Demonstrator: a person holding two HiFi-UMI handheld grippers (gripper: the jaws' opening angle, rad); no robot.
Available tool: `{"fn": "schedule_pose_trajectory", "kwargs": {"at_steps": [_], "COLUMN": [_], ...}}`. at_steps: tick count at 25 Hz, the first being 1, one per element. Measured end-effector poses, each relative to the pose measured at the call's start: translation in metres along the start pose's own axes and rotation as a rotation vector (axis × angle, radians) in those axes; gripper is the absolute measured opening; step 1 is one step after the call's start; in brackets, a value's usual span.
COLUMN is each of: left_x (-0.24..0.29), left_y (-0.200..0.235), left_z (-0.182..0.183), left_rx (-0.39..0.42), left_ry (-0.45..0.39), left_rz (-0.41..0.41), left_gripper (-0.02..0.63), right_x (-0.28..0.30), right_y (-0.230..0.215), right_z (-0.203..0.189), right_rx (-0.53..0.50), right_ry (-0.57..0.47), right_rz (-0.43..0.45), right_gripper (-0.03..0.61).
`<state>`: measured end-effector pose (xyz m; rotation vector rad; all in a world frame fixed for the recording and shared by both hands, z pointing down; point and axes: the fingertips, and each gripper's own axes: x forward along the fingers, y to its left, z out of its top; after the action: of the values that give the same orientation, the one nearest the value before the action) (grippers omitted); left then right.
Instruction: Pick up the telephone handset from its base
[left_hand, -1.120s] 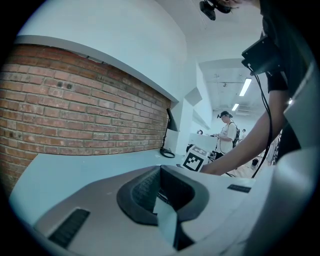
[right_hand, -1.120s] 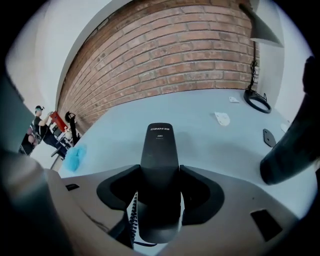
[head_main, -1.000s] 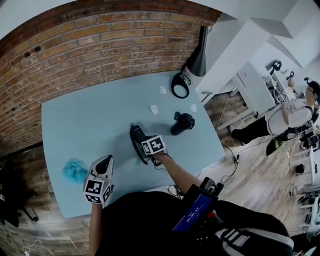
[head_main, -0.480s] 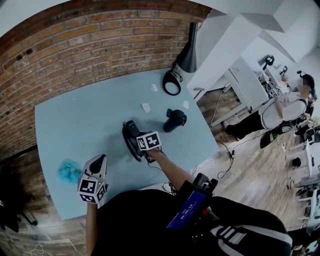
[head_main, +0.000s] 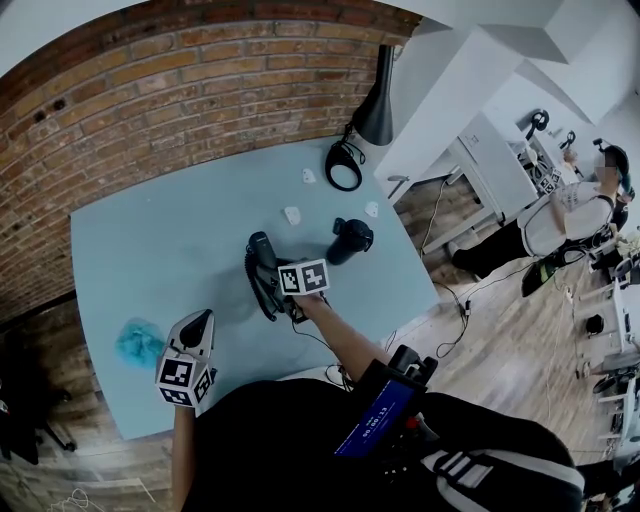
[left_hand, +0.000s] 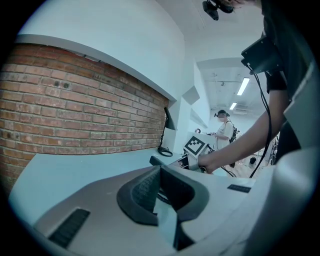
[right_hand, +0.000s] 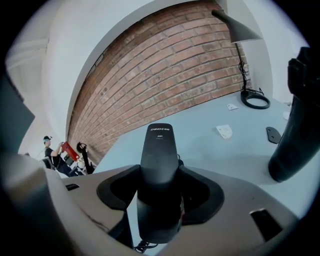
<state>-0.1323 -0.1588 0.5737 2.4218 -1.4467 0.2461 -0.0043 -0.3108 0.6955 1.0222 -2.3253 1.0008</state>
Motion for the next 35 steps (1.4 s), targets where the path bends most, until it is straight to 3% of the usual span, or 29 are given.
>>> {"fn": "schedule_pose_trajectory", "kwargs": {"at_steps": [9,20,26,35], "left_x": [-0.002,-0.002,-0.001,0.0], "left_y": [0.0,0.001,0.001,0.001], "left_z": [0.0,-0.004,-0.004,-0.003], "left_rx": [-0.001,-0.008,-0.006,-0.006], "left_ry": [0.002,0.005,0.006,0.008], "left_rz": [0.006,0.005,0.002,0.003], "left_gripper": [0.02,0.02,0.02,0.02], "right_x": [-0.012,-0.023,-0.039,-0.064], "right_y": [0.016,0.03,0.044,0.083], "right_z": [0.032,0.062,0.102,0.149], "right_rx": [0.103,0.11,0.146,0.106], "right_ry": [-0.116,-0.2,-0.305,-0.402], "right_rz": [0.095,0.132,0.185,0.289], "right_gripper": [0.245,0.245,0.245,0.245]}}
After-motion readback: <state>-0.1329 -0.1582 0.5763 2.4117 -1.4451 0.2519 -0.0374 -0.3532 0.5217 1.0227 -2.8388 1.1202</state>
